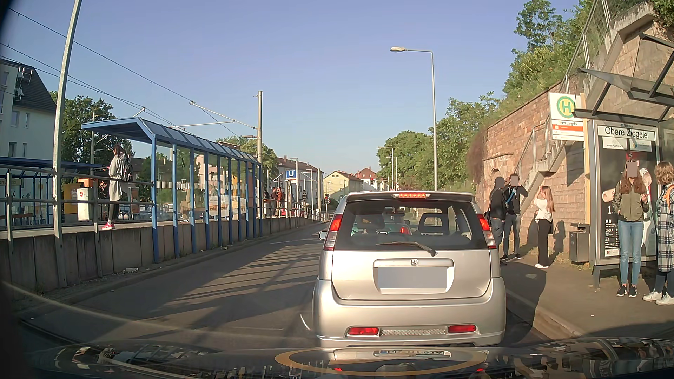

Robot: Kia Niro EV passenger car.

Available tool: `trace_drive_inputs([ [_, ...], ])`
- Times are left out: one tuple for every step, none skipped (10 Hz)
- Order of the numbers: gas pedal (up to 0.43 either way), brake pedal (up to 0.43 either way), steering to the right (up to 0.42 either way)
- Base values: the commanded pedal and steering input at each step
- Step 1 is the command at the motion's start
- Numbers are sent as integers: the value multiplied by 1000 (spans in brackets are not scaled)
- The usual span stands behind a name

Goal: Follow the waypoints while adhering to traffic rules and regulations

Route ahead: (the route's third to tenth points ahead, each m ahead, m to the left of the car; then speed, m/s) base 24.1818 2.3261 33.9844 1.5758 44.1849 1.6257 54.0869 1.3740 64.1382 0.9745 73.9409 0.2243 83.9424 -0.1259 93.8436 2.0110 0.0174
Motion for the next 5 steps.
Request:
trace_drive_inputs([
  [0,171,-4],
  [0,171,-4],
  [0,171,-4],
  [0,177,-4],
  [0,177,-4],
])
